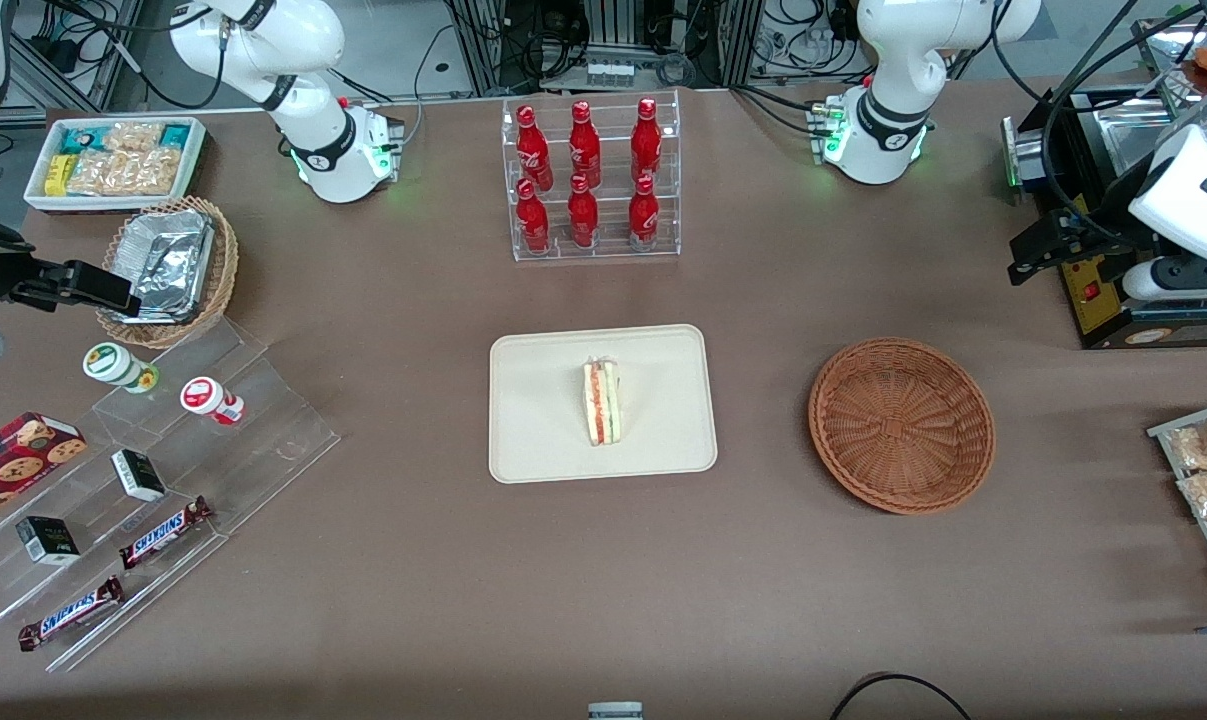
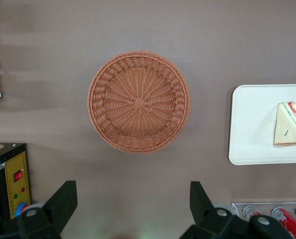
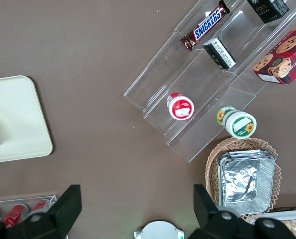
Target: Place sandwich from basket to tray
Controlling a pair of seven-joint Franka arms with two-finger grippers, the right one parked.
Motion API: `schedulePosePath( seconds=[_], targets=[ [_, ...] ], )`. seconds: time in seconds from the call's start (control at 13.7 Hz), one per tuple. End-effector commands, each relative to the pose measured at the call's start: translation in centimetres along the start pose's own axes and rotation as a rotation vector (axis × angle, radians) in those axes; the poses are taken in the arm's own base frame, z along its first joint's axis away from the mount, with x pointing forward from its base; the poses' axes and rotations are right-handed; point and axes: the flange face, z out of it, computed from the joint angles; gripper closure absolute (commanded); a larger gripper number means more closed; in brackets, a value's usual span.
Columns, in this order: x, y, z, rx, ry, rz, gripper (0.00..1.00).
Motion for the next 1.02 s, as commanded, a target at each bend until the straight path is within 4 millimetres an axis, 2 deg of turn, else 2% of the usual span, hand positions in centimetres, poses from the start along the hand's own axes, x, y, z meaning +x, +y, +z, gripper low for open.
schedulePosePath(
  seconds=[0.0,0.29,0.95],
  targets=[
    [1.5,-0.1,-0.9,0.007,0.027,0.02,0.0],
    [1.5,-0.9,-1.1,0.123,0.038,0.073,0.0],
    [1.1,-0.8,-1.4,0.061,0.023,0.044,0.0]
  ],
)
